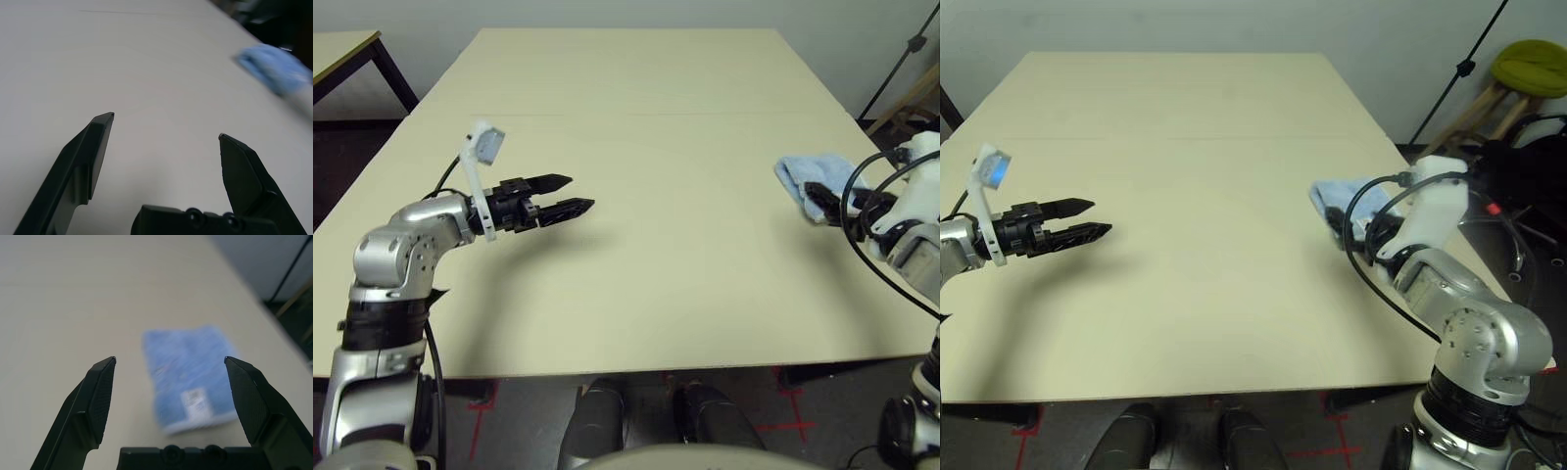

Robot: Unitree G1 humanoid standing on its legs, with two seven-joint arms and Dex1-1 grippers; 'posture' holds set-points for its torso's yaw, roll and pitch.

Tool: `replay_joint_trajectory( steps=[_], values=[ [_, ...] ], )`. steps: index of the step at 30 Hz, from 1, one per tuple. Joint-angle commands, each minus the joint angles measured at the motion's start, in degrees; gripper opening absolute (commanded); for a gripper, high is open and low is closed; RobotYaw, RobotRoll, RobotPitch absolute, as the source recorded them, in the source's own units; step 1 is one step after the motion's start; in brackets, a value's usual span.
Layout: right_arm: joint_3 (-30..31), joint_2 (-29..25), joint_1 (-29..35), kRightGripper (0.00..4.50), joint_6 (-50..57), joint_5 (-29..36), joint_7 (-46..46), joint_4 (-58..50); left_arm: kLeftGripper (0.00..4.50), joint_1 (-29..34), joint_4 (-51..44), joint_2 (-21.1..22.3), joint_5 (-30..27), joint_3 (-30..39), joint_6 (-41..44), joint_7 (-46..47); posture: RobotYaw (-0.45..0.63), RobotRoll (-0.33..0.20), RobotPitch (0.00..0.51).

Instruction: Fold the towel and set it aside.

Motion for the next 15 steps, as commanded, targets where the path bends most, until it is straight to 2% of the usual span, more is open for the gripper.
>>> replay_joint_trajectory(
  steps=[1,3,6,11,15],
  values=[
    [1.36,2.83,0.37,4.46,-14.12,-6.72,0.28,10.01,4.50,1.15,5.29,-3.19,5.45,4.01,-10.30,10.35,0.14,0.000,0.114],
    [0.47,4.56,-0.97,4.46,-19.11,-7.03,1.50,17.27,4.50,1.04,9.23,-5.18,7.85,6.23,-18.49,15.33,0.15,0.000,0.107],
    [-0.65,5.79,-3.13,4.46,-25.80,-7.30,3.55,28.11,4.50,1.34,16.36,-5.75,12.54,6.85,-28.97,20.81,0.15,0.000,0.099],
    [0.52,5.65,-6.81,4.46,-34.33,-8.15,8.77,40.24,4.50,1.45,25.83,-6.82,13.00,8.56,-39.10,23.91,0.14,0.000,0.093],
    [1.97,5.46,-8.26,4.46,-38.27,-9.96,11.45,44.47,4.50,1.44,30.76,-7.21,12.68,8.92,-43.22,24.70,0.15,0.000,0.097]
  ],
)
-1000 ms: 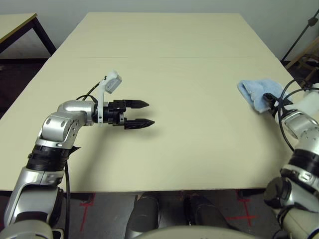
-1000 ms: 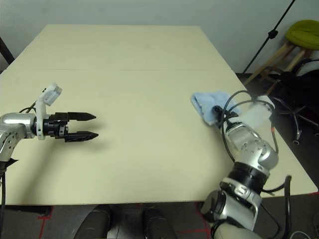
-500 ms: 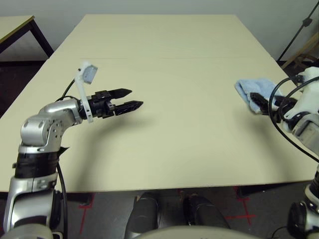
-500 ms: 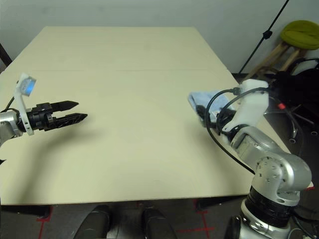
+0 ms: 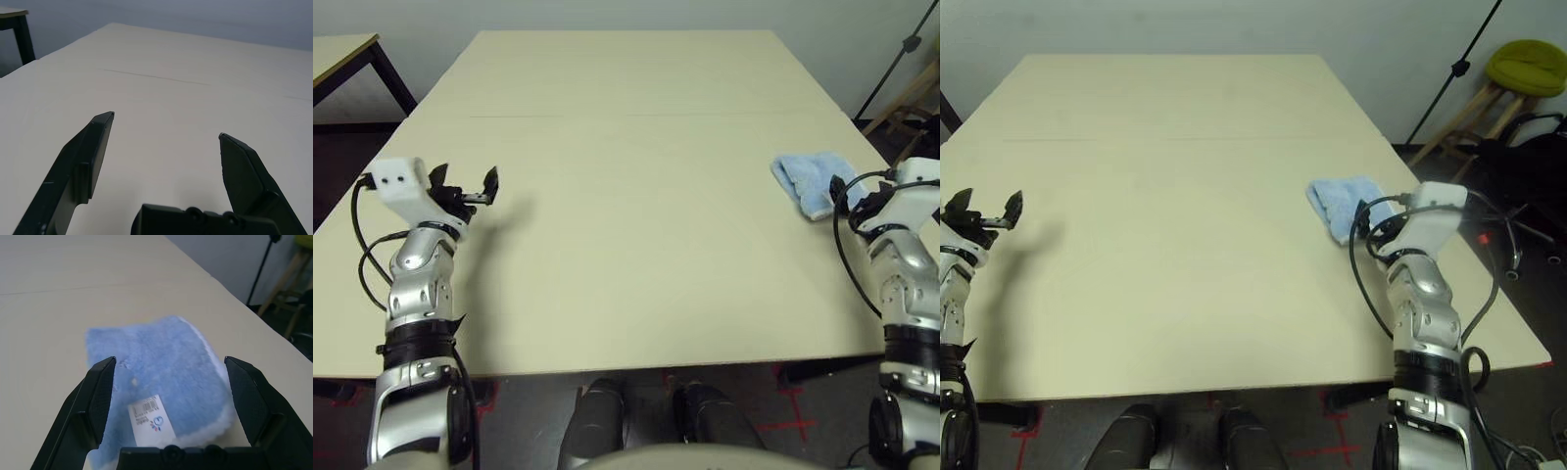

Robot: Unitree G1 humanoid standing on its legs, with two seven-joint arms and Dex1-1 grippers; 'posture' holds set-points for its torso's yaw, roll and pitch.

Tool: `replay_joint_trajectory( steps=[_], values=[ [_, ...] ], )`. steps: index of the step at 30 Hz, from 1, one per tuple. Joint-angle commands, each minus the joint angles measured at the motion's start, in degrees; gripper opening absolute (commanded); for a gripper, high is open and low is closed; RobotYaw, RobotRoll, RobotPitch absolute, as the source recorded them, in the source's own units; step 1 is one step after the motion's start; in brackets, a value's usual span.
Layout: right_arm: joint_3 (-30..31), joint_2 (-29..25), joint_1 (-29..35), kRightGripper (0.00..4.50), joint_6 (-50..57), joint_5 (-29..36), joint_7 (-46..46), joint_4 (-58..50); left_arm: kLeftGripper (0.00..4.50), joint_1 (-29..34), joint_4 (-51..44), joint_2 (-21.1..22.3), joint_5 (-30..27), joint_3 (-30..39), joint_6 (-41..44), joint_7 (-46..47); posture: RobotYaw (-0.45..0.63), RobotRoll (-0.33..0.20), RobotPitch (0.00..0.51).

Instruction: Fold the towel and set it aside.

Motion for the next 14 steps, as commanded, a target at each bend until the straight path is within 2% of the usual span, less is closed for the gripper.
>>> replay_joint_trajectory(
  steps=[1,14],
  values=[
    [1.47,0.00,-0.18,4.46,-2.87,-1.47,1.79,2.49,4.50,0.40,3.95,-0.58,0.10,0.61,-2.86,0.99,0.15,0.000,0.099],
    [1.00,0.76,1.92,4.46,-1.96,-0.64,2.37,-1.05,4.50,0.45,5.31,-0.92,0.08,0.24,-3.95,3.43,0.16,0.000,0.099]
  ],
)
